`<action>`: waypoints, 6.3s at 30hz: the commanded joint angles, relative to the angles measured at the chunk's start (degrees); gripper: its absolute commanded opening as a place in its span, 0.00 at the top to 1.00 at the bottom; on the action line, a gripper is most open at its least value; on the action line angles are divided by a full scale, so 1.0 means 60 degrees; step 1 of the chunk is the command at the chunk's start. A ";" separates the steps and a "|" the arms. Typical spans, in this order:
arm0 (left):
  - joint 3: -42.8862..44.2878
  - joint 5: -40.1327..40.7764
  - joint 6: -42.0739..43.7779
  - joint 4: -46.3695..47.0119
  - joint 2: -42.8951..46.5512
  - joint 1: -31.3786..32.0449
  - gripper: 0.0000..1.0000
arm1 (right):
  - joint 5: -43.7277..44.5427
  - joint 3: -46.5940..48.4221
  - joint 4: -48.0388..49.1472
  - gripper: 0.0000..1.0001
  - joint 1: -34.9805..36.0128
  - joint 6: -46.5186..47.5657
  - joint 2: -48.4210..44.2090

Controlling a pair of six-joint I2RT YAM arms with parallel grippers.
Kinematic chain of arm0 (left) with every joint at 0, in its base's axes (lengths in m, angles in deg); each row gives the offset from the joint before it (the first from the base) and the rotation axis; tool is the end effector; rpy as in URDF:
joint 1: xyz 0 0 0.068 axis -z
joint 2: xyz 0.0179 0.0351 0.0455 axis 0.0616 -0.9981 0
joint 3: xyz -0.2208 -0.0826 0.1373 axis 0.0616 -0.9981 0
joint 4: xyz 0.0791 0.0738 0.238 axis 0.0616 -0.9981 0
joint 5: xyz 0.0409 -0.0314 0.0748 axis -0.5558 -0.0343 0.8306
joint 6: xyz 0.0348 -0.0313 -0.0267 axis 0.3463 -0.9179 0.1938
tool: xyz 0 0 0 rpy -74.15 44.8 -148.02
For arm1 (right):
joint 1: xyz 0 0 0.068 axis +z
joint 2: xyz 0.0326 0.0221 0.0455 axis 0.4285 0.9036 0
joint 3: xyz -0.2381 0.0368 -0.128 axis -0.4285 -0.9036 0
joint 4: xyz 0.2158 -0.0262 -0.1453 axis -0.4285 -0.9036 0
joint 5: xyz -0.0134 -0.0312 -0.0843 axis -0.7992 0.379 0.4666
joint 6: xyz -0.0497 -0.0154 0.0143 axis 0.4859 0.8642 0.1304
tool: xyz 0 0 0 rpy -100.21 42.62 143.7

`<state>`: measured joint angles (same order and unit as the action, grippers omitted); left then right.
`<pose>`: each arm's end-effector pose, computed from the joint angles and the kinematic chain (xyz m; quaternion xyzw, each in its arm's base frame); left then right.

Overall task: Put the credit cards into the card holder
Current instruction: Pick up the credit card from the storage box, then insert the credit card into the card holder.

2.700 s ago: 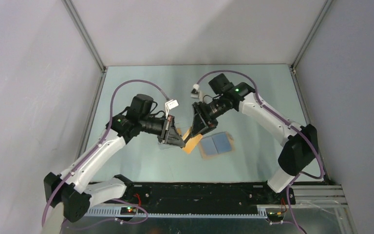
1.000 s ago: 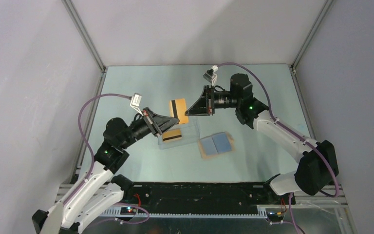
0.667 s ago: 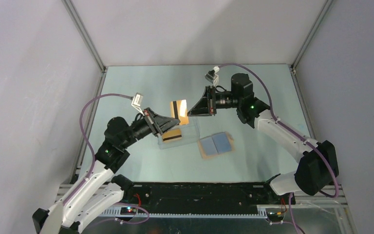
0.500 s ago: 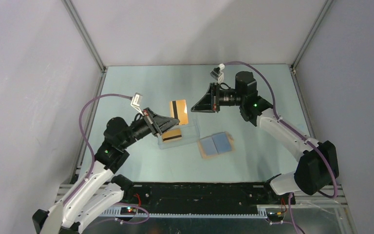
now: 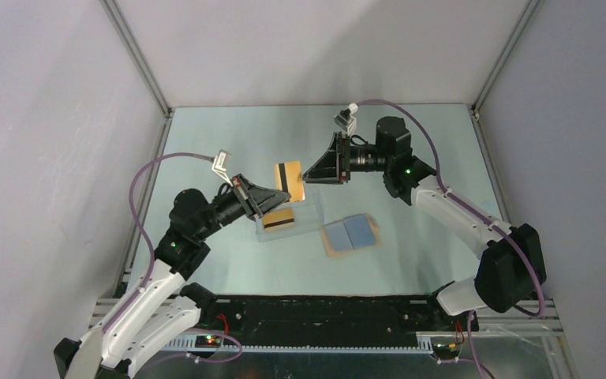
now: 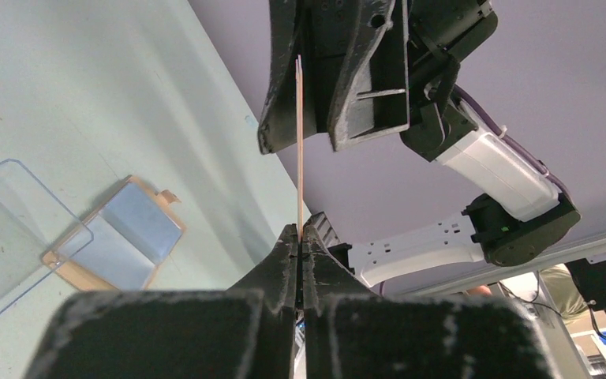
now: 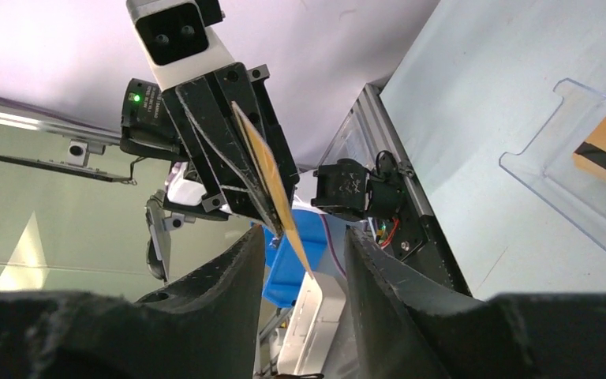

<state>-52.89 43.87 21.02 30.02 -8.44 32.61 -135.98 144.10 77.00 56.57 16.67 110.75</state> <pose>0.1428 -0.0971 0.3280 0.0045 0.6929 -0.5869 0.4188 0.2656 0.1947 0.3544 -0.1607 0.7155 0.6510 0.1962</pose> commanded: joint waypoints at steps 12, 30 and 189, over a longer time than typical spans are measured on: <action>-0.0038 -0.0350 -0.0153 0.0396 -0.0102 -0.0063 1.00 | -0.0169 0.0141 0.1229 1.00 0.0410 -0.0600 0.0651; -0.0771 0.0363 -0.0531 0.0396 -0.1455 -0.0376 1.00 | 0.0391 0.0141 -0.0704 1.00 0.0251 0.1399 0.2004; 0.3370 0.2331 0.1371 -0.4156 -1.0311 0.2776 0.78 | 0.3253 -0.3538 -0.3439 1.00 -0.2472 0.5948 0.1405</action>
<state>-32.13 57.45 29.74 4.99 -69.29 48.96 -116.05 121.26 54.58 41.40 52.30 118.38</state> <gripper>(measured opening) 0.230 0.009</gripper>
